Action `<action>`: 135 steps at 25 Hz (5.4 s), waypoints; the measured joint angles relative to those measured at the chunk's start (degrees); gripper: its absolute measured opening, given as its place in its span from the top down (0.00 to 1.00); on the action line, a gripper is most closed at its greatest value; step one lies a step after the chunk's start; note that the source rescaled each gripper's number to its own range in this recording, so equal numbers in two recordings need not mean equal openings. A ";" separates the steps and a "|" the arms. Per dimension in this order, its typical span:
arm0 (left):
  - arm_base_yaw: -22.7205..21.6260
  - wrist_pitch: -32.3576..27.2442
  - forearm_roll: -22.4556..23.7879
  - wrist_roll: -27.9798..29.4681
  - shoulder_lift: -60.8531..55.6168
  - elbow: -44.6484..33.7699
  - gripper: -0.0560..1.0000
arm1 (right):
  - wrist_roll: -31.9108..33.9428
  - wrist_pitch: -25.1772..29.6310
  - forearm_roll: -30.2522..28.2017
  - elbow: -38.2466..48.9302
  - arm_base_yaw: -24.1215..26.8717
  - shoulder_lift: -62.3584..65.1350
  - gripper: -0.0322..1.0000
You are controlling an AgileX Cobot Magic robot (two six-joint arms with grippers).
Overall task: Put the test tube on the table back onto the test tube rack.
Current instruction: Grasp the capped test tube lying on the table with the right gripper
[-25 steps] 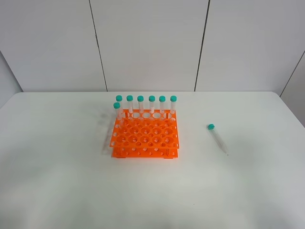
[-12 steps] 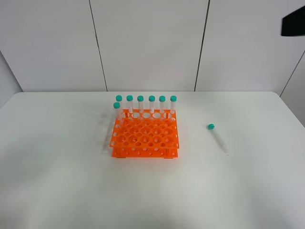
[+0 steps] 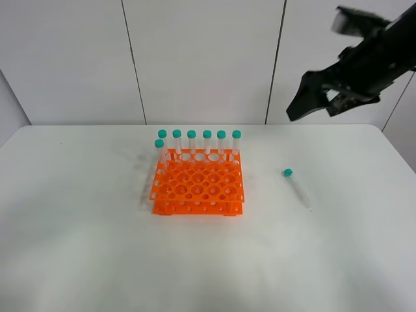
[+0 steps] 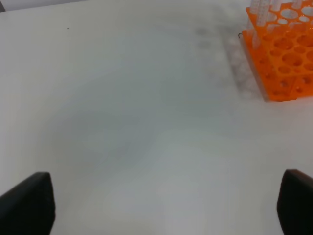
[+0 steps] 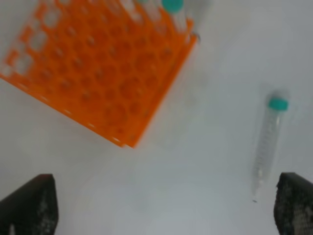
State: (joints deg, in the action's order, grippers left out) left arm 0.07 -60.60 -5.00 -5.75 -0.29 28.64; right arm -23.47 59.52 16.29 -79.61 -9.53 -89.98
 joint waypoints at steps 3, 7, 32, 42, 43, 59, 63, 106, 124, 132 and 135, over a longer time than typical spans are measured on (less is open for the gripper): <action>0.00 0.00 0.00 0.00 0.00 0.00 0.00 | 7.83 -1.74 -12.75 0.00 -4.57 -4.89 0.09; 0.00 0.00 0.00 0.00 0.00 0.00 0.00 | 16.74 -4.72 -19.65 -0.02 -6.12 -10.03 0.09; 0.00 0.00 0.00 0.00 0.00 0.00 0.00 | 21.09 -4.48 -21.51 -0.32 -0.99 -27.27 0.16; 0.00 0.00 0.00 0.00 0.00 0.00 0.00 | 17.75 -6.13 -18.05 -0.37 0.43 -28.53 0.18; 0.00 0.00 0.00 0.00 0.00 0.00 0.00 | 17.75 -6.13 -18.05 -0.37 0.43 -29.08 0.18; 0.00 0.00 0.00 0.00 0.00 0.00 0.00 | 17.75 -8.97 -18.10 -0.37 0.43 -32.49 0.18; 0.00 0.00 -0.05 0.00 0.00 0.00 0.00 | 17.75 -9.29 -18.10 -0.37 0.43 -32.49 0.18; 0.00 0.00 -0.05 0.00 0.00 0.00 0.00 | 17.99 -10.05 -17.79 -0.42 0.43 -34.60 0.32; 0.00 0.00 -0.11 0.00 0.00 0.00 0.00 | 16.03 1.44 -18.84 -9.47 0.43 -33.19 0.95; 0.00 0.00 -0.11 0.00 0.00 0.00 0.00 | 15.55 3.74 -18.95 -15.24 0.43 -21.84 0.95; 0.00 0.00 -0.11 0.00 0.00 0.00 0.00 | 15.51 3.93 -17.75 -17.00 0.43 -17.90 0.95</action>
State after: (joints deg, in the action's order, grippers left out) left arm 0.07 -60.60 -5.11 -5.75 -0.29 28.64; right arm -7.97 63.44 -1.46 -96.61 -9.10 -107.88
